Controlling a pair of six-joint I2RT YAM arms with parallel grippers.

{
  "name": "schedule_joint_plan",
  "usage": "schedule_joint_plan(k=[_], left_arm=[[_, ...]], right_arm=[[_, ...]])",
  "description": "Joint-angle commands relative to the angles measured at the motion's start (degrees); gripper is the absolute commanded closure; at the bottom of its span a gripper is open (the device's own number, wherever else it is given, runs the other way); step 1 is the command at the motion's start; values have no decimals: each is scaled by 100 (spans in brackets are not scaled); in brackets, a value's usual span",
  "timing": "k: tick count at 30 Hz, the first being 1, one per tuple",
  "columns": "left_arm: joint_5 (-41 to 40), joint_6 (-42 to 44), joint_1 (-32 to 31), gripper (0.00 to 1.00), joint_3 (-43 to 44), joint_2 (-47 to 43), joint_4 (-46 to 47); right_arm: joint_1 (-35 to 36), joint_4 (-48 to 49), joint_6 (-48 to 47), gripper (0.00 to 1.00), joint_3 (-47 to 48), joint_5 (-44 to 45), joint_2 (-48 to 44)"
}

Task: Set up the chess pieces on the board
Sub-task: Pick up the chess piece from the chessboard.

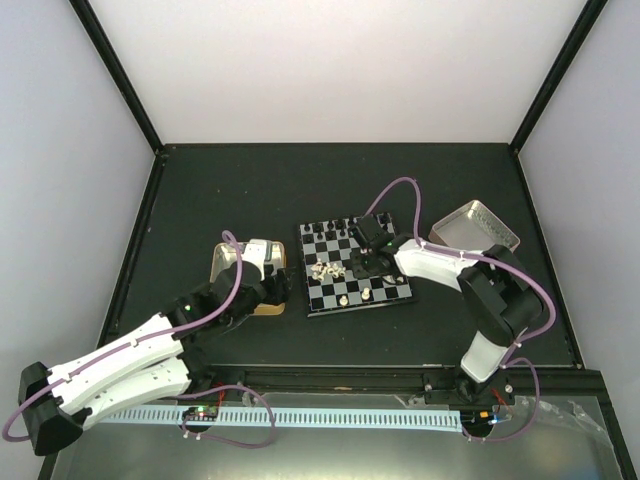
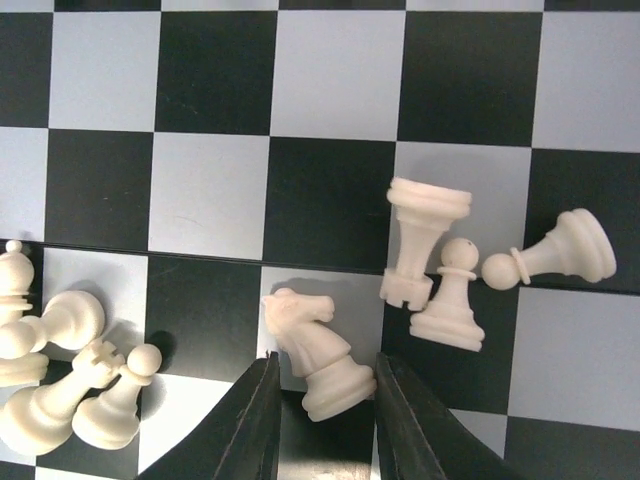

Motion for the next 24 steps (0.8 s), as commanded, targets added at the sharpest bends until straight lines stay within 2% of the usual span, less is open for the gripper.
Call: schedule_joint_plan(k=[1, 4, 10, 16, 20, 24], left_arm=[[66, -37, 59, 34, -10, 18, 150], [82, -45, 68, 34, -10, 18, 137], [123, -63, 77, 34, -10, 9, 153], [283, -101, 95, 33, 9, 50, 234], [696, -221, 152, 32, 72, 89, 325], [1575, -363, 292, 28, 190, 199, 623]], right_arm=[[-11, 77, -178, 72, 122, -27, 215], [-15, 72, -267, 74, 151, -41, 299], [-12, 188, -350, 87, 44, -134, 136], [-15, 802, -580, 88, -374, -275, -480], [-12, 1463, -806, 88, -803, -791, -1090], [10, 2397, -800, 88, -1375, -2063, -1770]])
